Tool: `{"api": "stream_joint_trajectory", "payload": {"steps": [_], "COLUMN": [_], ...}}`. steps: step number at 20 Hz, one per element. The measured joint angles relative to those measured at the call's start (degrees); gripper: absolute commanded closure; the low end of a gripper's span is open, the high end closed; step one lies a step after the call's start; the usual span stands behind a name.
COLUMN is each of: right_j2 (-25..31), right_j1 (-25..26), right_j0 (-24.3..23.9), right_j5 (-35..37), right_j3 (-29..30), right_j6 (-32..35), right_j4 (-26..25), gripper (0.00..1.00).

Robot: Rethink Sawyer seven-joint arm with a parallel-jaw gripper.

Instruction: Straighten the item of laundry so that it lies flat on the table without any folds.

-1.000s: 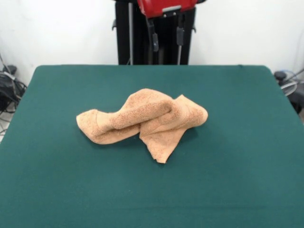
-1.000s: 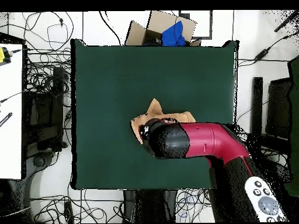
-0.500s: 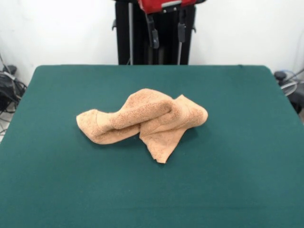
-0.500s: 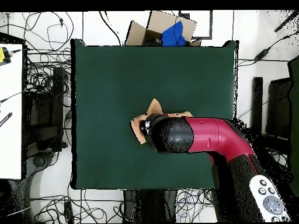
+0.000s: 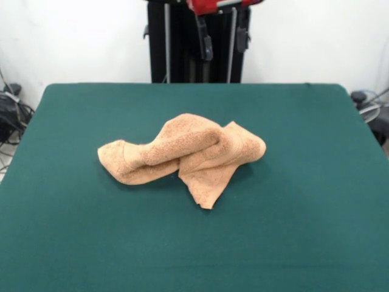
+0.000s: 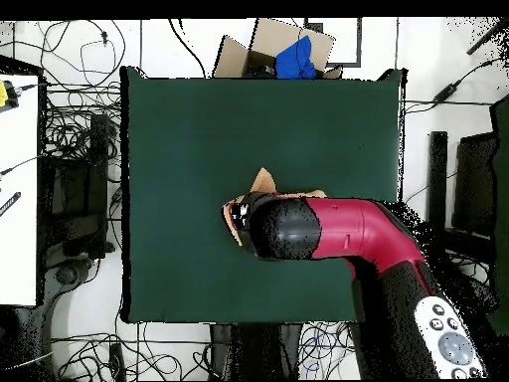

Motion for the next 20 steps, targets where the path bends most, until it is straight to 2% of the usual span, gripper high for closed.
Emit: {"api": "stream_joint_trajectory", "payload": {"steps": [7, 20], "right_j2": [-3.0, -12.7], "right_j1": [-0.6, 0.6], "right_j0": [3.6, 8.5], "right_j5": [-0.5, -8.9], "right_j3": [0.0, 0.8], "right_j6": [0.0, 0.0], "right_j4": [-1.0, -3.9], "gripper": [0.00, 0.00]}}
